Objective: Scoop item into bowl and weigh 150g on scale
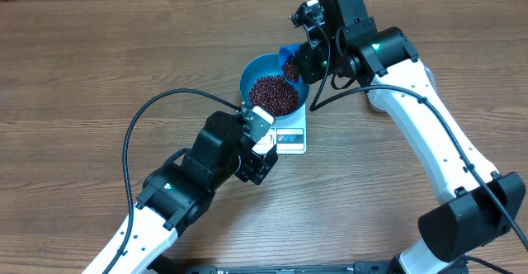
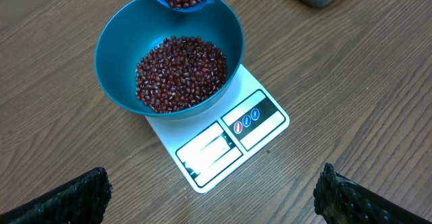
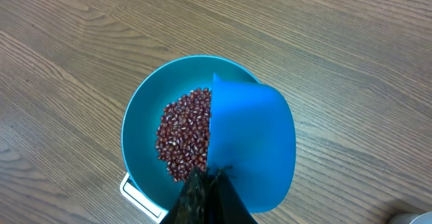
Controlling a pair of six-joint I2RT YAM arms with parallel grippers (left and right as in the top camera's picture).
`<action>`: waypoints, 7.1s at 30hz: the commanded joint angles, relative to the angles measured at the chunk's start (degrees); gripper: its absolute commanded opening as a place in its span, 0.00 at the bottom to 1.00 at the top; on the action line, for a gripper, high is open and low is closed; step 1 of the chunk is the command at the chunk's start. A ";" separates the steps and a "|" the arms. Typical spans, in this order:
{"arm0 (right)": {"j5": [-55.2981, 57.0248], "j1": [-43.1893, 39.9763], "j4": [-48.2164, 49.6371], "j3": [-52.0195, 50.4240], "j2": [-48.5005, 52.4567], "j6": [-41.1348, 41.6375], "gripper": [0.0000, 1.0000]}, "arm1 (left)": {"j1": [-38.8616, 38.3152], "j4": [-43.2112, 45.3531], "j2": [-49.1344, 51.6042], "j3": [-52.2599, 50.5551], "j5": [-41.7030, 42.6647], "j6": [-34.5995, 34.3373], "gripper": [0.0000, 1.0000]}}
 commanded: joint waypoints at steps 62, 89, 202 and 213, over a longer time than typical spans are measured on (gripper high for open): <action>10.45 4.57 0.81 2.12 -2.10 3.19 0.04 | -0.04 0.15 0.13 -0.28 -0.33 -0.35 0.99; 10.45 4.57 0.87 2.12 -2.10 3.17 0.04 | -0.07 0.13 2.71 -0.28 -0.31 -0.35 0.99; 17.16 7.50 1.14 2.12 -2.08 5.53 0.04 | -0.04 2.14 6.10 -0.28 -0.33 -0.33 0.99; 21.00 9.79 1.46 2.12 -2.10 5.53 0.04 | -0.04 2.14 6.10 -0.28 -0.33 -0.33 1.00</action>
